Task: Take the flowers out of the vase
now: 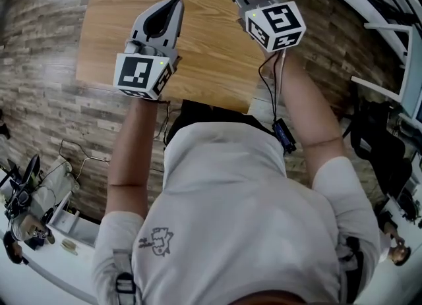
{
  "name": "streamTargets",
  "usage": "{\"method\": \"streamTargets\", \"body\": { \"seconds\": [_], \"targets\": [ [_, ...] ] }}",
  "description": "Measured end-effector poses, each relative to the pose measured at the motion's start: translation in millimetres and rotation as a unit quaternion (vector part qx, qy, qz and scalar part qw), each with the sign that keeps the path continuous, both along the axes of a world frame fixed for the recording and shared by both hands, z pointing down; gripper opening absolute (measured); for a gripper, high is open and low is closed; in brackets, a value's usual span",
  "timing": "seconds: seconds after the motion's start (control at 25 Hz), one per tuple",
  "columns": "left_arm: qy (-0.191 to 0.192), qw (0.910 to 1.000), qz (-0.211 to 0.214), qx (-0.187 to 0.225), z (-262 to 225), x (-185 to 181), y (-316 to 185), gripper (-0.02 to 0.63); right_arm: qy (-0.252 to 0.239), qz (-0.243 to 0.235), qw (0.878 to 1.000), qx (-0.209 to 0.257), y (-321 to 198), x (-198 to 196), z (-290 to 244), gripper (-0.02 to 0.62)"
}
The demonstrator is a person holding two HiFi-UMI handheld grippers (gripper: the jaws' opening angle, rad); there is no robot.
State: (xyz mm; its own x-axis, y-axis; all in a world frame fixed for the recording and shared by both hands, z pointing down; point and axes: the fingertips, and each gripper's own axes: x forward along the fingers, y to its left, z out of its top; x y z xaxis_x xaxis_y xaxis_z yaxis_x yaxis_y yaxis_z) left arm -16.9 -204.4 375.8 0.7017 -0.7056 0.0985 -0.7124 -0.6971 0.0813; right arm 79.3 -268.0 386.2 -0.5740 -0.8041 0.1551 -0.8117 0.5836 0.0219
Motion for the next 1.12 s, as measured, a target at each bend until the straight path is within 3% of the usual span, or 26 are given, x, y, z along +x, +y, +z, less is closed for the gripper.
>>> {"method": "streamTargets", "body": {
  "seconds": [0.2,0.4,0.6,0.84,1.12],
  "targets": [
    [-0.003,1.0000,0.005,-0.002,0,18,31,0.005,0.002,-0.013,1.000,-0.005,42,13,-3,0.051],
    [0.019,0.9998,0.002,-0.006,-11,30,61,0.005,-0.004,-0.030,1.000,-0.008,87,20,-10,0.051],
    [0.032,0.9994,0.003,-0.015,-13,42,53,0.005,0.012,-0.046,0.999,-0.001,92,25,-6,0.051],
    [0.031,0.9995,0.000,-0.002,-23,51,125,0.005,0.010,-0.058,0.998,0.019,165,33,-19,0.049],
    [0.030,0.9992,-0.025,-0.003,-24,45,159,0.005,-0.001,-0.072,0.997,0.031,198,39,-33,0.049]
  ]
}}
